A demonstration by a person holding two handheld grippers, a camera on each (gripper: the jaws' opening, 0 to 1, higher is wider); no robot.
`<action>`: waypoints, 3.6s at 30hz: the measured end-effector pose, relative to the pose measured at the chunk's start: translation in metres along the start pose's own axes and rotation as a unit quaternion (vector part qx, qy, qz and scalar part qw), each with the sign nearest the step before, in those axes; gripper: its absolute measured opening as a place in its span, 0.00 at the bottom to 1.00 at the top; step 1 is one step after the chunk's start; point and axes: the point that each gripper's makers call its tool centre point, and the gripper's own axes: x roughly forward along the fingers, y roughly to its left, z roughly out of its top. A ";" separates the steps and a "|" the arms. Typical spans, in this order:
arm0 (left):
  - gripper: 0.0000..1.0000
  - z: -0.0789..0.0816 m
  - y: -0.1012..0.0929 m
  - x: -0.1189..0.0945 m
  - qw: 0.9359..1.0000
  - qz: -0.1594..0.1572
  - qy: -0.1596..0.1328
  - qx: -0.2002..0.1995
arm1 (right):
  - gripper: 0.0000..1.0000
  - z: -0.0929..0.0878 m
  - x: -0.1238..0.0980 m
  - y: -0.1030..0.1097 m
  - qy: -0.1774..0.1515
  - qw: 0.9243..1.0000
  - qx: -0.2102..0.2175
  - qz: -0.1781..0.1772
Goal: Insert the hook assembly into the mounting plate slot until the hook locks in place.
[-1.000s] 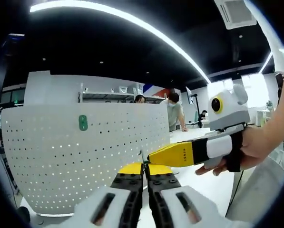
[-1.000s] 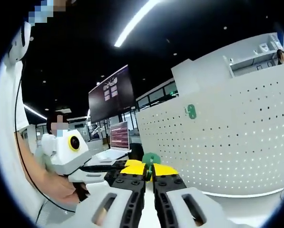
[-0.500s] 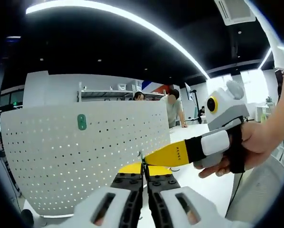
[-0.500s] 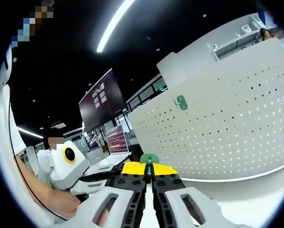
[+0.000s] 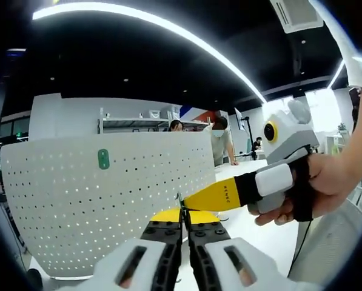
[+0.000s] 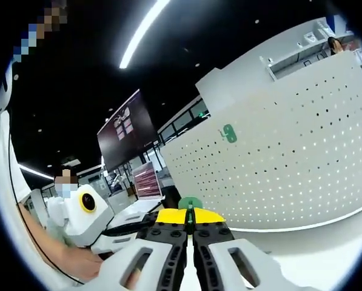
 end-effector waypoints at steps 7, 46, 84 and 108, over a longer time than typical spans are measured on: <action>0.03 -0.001 -0.001 0.001 1.000 -0.008 0.002 -0.008 | 0.00 -0.001 -0.001 -0.001 0.000 1.000 0.004 0.000; 0.82 -0.032 0.008 0.003 0.996 0.014 0.055 -0.062 | 0.00 0.004 0.001 -0.023 0.028 0.986 -0.140 -0.082; 0.80 -0.040 0.047 -0.028 0.993 0.070 0.050 -0.080 | 0.00 0.089 0.057 -0.067 -0.040 0.975 -0.149 -0.159; 0.80 -0.046 0.060 -0.043 0.990 0.093 0.058 -0.085 | 0.00 0.118 0.093 -0.097 -0.066 0.968 -0.147 -0.192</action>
